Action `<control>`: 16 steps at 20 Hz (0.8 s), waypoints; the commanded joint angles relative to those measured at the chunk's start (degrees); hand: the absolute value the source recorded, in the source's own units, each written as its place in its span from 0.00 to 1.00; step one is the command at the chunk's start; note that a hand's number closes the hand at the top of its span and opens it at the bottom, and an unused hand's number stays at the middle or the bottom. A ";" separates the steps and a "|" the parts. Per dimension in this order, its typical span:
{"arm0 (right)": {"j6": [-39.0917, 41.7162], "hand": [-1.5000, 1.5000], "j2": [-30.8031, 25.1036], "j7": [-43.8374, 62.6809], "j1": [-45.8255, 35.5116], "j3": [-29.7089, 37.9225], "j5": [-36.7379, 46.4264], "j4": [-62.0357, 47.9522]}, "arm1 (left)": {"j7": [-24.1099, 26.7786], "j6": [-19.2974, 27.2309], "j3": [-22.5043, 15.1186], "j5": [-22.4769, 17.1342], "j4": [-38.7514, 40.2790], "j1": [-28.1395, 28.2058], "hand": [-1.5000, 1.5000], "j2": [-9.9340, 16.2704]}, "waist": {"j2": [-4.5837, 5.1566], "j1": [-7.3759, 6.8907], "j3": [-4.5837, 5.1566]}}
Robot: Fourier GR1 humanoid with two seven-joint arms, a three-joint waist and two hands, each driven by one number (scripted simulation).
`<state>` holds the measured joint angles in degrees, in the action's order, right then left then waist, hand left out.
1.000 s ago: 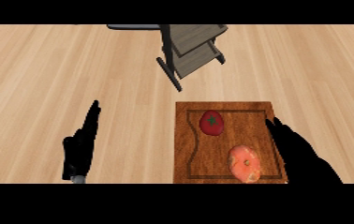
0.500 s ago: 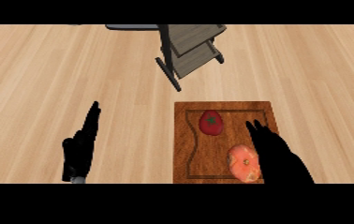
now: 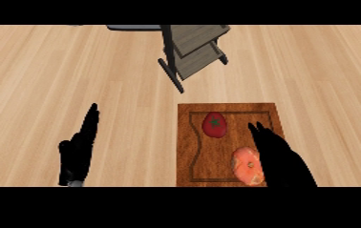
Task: Pick the squash from the cutting board and place it in the tiered basket
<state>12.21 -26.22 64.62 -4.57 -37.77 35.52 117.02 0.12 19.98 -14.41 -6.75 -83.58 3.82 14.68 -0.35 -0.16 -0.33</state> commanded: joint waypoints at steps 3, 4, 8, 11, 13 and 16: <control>8.52 0.00 1.68 8.82 -2.10 2.88 -2.94 -1.10 | -1.35 0.41 -0.41 0.90 1.64 1.41 0.50 -1.05 | 0.36 -0.06 0.39; 6.45 0.00 3.84 8.64 -1.55 0.45 -0.55 -3.17 | -1.16 -1.34 0.43 -0.28 2.30 1.01 0.50 -0.45 | 0.37 -0.05 0.39; 6.99 0.00 4.15 7.08 -0.11 2.46 -1.87 -5.04 | -1.59 -0.36 -0.18 1.19 3.46 -0.06 0.50 -1.69 | 0.41 0.25 0.38; 6.56 0.00 5.87 6.61 0.40 2.83 -1.30 -6.08 | 1.03 -1.51 0.56 0.94 2.97 1.93 0.50 -1.10 | 0.35 0.05 0.37; 6.18 0.00 6.65 4.21 -0.57 3.43 -0.64 -10.97 | 1.68 -2.34 0.53 0.40 3.15 3.01 0.50 -1.31 | 0.43 -0.26 0.36; 9.27 0.00 6.08 3.48 -0.75 5.77 -2.52 -10.17 | -1.89 -1.71 2.16 0.59 2.02 0.85 0.50 -0.40 | 0.38 -0.01 0.35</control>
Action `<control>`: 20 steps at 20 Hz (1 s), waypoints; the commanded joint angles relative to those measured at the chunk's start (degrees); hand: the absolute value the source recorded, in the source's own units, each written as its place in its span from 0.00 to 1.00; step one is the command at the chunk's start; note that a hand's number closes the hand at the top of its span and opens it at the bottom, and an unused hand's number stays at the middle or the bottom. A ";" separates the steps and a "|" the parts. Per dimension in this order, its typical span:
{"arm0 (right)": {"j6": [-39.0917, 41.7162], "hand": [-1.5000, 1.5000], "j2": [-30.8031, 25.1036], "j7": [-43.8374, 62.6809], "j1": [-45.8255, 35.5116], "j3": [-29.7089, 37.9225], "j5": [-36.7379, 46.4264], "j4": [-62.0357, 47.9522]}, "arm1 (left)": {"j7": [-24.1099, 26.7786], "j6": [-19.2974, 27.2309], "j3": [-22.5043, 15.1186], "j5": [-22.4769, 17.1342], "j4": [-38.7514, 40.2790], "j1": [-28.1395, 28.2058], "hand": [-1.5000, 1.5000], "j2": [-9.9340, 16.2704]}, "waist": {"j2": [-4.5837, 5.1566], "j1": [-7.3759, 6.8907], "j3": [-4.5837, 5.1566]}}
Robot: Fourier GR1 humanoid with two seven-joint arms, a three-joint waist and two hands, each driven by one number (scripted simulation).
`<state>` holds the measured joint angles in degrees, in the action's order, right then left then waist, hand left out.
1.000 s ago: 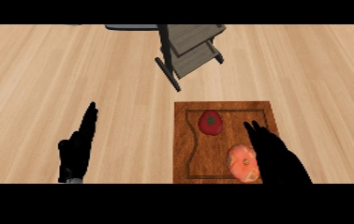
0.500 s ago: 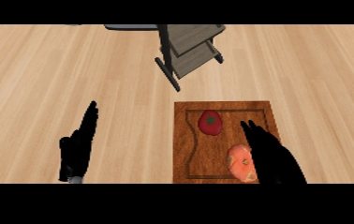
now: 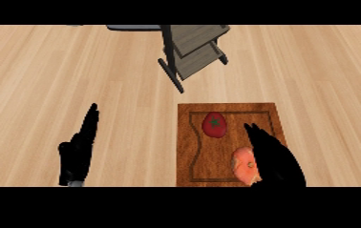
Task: Pick the squash from the cutting board and place it in the tiered basket
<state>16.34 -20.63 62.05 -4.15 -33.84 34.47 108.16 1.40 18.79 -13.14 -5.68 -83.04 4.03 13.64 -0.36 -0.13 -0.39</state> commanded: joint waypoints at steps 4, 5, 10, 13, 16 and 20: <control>1.94 1.00 2.89 4.00 1.01 0.49 2.32 -3.30 | -2.65 -0.24 -0.05 1.11 0.95 2.60 0.50 0.05 | 0.34 0.00 0.39; -0.62 1.00 4.30 2.06 1.95 -0.68 4.70 -4.91 | -2.60 0.32 0.51 1.53 3.56 -1.04 0.50 -1.61 | 0.37 0.22 0.39; -1.35 1.00 4.27 -6.77 1.33 1.13 6.74 -9.40 | -6.53 -0.98 2.20 1.33 1.86 -1.71 0.50 -0.64 | 0.36 0.08 0.37; -0.08 1.00 5.03 -6.59 -0.48 -2.49 11.60 -10.73 | -2.74 -3.01 2.29 0.46 0.48 1.69 0.50 -0.32 | 0.35 -0.23 0.39; -2.66 1.00 4.76 -8.51 0.77 -4.53 16.26 -10.46 | -2.32 -2.04 1.69 1.48 2.18 1.95 0.50 -2.14 | 0.35 -0.01 0.39; 1.43 1.00 10.58 5.30 -3.09 -0.39 17.88 -4.91 | -1.73 -1.27 1.59 2.77 3.23 1.47 0.50 -2.71 | 0.29 0.25 0.46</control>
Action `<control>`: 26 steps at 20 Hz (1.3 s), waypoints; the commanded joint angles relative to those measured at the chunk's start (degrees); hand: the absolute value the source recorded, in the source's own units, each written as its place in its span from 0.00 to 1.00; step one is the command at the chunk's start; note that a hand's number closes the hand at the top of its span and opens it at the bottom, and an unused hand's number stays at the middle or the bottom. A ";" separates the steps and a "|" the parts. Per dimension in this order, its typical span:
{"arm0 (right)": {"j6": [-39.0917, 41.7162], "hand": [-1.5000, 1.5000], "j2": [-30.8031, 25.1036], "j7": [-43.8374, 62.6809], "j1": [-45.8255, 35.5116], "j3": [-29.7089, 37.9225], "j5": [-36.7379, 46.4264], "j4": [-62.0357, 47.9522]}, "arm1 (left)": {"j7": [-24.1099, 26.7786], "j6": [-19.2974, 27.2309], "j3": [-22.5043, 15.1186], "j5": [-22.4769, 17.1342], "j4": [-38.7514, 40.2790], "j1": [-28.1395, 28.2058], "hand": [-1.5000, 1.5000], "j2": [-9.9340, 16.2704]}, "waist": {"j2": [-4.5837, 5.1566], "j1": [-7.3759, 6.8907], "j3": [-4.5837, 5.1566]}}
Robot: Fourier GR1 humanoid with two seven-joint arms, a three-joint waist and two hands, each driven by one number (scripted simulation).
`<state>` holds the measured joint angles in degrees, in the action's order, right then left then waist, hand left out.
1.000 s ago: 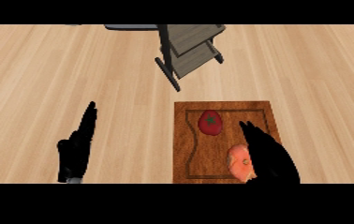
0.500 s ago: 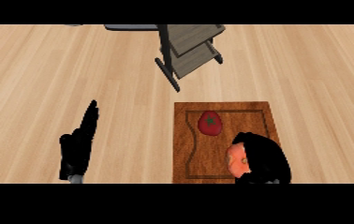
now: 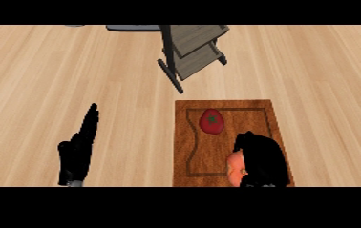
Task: Pick the squash from the cutting board and place it in the tiered basket
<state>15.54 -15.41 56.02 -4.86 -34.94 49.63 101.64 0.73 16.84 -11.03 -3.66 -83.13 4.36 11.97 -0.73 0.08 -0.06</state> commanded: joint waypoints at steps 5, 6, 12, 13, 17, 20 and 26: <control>2.53 1.00 14.94 26.14 -7.68 7.78 7.42 5.53 | -4.14 1.30 0.03 0.45 1.08 -0.35 0.50 -0.48 | 0.08 1.51 0.54; 2.03 1.00 15.03 27.73 -9.05 8.47 8.10 6.79 | -2.18 0.79 0.03 0.24 1.71 1.77 0.50 -0.38 | 0.07 0.78 0.56; -1.74 1.00 15.28 29.11 -16.88 13.22 14.52 14.24 | -2.51 0.36 0.90 -0.07 1.53 1.13 0.50 0.29 | -0.44 1.27 0.60; -1.57 1.00 15.30 29.13 -18.81 13.89 15.77 15.31 | -1.48 -0.13 0.63 0.00 1.86 2.81 0.50 0.58 | -0.56 0.74 0.65; -2.27 1.00 15.35 29.17 -26.37 16.82 21.44 19.14 | -3.12 0.57 -0.27 0.45 1.34 1.81 0.50 -0.52 | -0.85 1.01 0.64; 4.70 1.00 15.37 28.97 -33.44 16.91 25.91 19.14 | -1.63 -0.49 0.29 0.20 1.92 3.64 0.50 0.66 | -1.17 0.40 0.87; 11.03 1.00 15.38 26.42 -45.21 21.19 28.93 14.34 | -2.41 0.54 -0.18 1.21 1.65 1.72 0.50 -0.18 | -1.10 0.34 0.77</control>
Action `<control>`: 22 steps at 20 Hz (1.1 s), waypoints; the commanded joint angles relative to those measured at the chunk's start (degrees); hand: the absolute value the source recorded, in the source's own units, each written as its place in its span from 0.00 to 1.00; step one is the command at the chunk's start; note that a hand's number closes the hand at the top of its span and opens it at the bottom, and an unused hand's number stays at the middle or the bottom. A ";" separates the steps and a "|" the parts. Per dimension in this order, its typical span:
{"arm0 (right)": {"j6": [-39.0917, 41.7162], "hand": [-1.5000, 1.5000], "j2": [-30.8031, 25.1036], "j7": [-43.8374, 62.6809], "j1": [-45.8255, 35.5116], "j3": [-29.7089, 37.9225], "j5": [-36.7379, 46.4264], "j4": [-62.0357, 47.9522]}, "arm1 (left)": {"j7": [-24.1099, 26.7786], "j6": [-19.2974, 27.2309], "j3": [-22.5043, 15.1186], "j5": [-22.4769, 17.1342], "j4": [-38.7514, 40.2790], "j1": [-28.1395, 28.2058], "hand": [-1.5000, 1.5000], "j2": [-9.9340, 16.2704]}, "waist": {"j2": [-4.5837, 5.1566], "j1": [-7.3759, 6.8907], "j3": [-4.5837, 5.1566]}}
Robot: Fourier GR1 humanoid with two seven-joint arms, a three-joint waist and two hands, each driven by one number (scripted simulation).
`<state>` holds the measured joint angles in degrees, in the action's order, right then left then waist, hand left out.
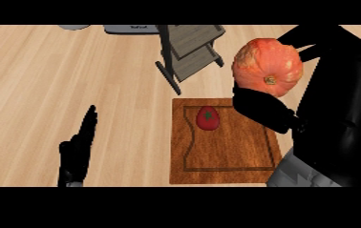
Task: Pick the squash from the cutting board and place it in the tiered basket
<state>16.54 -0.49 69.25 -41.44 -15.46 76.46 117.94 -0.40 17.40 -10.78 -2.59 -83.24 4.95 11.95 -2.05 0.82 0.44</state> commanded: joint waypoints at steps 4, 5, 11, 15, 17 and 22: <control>12.92 1.00 0.47 12.39 -15.92 6.24 2.34 -6.17 | -1.56 -0.47 -1.11 0.17 1.72 0.91 0.50 -0.59 | 0.27 -0.89 0.20; 13.22 1.00 0.47 12.11 -18.36 7.43 3.05 -8.29 | -1.87 0.33 -0.62 0.22 1.95 -0.35 0.50 -1.11 | 0.60 -1.02 0.18; 14.77 1.00 0.47 11.27 -30.53 16.46 4.87 -19.59 | -0.71 -2.06 -0.70 -0.53 1.60 1.26 0.50 0.19 | 1.13 -3.58 0.13; 16.62 1.00 0.48 10.02 -39.48 23.10 5.06 -27.84 | -2.20 -0.91 -0.95 0.57 2.40 -2.07 0.50 -0.78 | 1.65 -2.73 -0.08; 14.85 1.00 0.48 11.08 -44.14 24.55 5.93 -33.01 | -1.32 -1.55 -1.64 0.36 2.22 -1.47 0.50 -1.31 | 1.91 -3.96 -0.03; 12.15 1.00 0.48 6.70 -51.83 32.34 6.63 -45.69 | -1.62 -1.39 -0.94 0.17 3.20 -1.79 0.50 -1.56 | 2.55 -3.76 -0.14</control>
<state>27.53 -0.31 65.80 -86.17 13.12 82.52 81.67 -0.74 16.40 -11.98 -1.84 -82.89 2.42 10.66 -0.23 -2.53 0.09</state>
